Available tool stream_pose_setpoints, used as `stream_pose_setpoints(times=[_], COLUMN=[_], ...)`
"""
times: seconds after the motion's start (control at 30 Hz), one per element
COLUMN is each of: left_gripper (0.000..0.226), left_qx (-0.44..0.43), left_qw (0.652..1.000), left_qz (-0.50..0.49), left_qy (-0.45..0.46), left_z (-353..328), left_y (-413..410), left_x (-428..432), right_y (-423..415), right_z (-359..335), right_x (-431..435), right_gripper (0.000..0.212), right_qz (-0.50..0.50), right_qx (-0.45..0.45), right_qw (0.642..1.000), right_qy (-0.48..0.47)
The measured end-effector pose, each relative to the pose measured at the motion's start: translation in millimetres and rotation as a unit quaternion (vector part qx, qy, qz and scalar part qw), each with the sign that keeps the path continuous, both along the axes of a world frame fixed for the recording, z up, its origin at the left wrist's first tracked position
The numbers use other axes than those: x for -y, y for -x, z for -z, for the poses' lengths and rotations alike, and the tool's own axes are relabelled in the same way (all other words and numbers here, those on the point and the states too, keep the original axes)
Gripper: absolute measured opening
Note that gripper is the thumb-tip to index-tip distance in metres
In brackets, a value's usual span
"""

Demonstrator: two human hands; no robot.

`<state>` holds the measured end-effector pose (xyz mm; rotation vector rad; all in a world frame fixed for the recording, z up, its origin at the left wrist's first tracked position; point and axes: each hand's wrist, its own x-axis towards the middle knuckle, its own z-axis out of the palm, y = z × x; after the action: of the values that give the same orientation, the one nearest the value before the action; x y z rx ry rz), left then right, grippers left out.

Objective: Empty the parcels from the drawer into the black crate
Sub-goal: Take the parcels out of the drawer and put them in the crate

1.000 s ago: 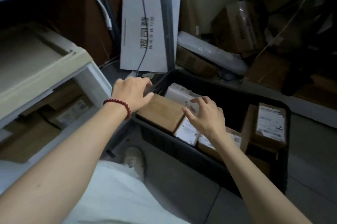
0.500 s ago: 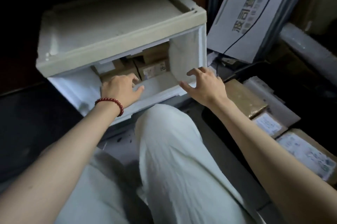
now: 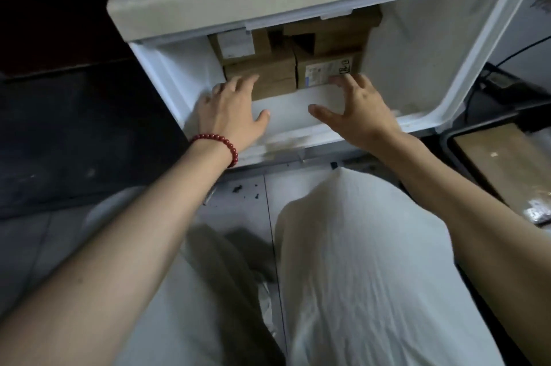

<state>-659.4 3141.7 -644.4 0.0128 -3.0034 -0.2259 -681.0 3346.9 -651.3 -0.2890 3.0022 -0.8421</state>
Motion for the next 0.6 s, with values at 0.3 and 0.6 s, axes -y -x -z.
stream_pose_setpoints(times=[0.3,0.6], left_gripper=[0.085,0.100], left_qx=[0.017,-0.003], left_qw=[0.998,0.986], left_qz=[-0.040,-0.107], left_qy=[-0.053,-0.128], left_z=[34.8,56.6], left_y=[70.7,121.6], left_x=[25.6,25.5], right_y=[80.4,137.7], right_z=[30.7,55.6], right_x=[58.3,83.5], right_gripper=[0.073,0.066], right_qz=[-0.045,-0.051], right_qx=[-0.032,-0.070], right_qw=[0.996,0.995], right_qy=[0.067,0.054])
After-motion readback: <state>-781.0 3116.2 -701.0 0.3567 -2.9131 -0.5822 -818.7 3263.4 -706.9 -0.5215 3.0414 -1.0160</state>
